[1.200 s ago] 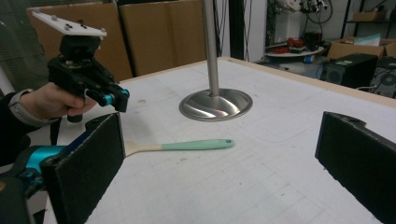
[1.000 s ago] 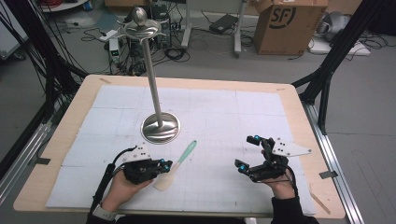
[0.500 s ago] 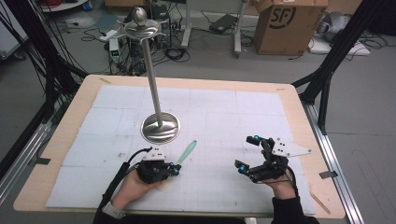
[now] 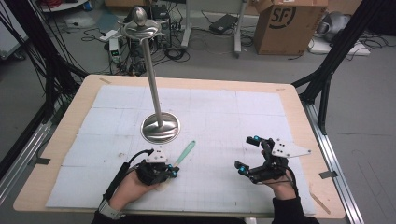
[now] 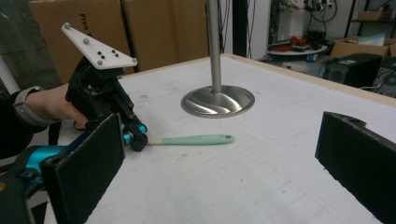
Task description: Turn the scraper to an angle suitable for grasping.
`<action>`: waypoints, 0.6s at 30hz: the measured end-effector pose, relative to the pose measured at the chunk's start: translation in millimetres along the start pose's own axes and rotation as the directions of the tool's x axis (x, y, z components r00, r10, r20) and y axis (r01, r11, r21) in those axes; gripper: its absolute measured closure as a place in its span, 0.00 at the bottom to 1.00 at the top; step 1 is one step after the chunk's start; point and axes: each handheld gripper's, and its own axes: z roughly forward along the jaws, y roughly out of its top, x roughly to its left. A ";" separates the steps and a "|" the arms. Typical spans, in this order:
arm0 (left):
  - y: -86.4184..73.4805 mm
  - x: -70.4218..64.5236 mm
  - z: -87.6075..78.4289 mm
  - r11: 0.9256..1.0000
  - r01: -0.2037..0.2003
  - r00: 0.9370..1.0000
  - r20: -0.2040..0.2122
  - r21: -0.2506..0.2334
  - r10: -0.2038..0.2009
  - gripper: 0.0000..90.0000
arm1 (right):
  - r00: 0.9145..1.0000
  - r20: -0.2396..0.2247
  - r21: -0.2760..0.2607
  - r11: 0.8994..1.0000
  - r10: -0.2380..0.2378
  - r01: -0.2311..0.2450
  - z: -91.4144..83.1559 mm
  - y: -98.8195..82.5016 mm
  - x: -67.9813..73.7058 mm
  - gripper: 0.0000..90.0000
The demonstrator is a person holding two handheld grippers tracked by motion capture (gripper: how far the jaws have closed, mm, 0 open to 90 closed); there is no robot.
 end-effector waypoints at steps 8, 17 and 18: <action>-12.6 4.7 -13.7 0.999 0.032 0.999 -0.001 -0.012 -0.032 1.00 | 1.000 0.012 0.000 1.000 0.000 0.000 -0.9 -0.9 -1.7 0.01; -28.2 12.4 -38.8 0.998 0.052 0.999 0.009 0.024 -0.052 1.00 | 1.000 0.005 -0.004 1.000 -0.003 0.003 -0.7 -0.9 -1.0 0.01; -30.1 13.6 -41.5 0.998 0.056 0.998 0.014 0.026 -0.056 1.00 | 1.000 0.007 -0.003 1.000 -0.004 0.004 -0.8 -1.0 -1.0 0.01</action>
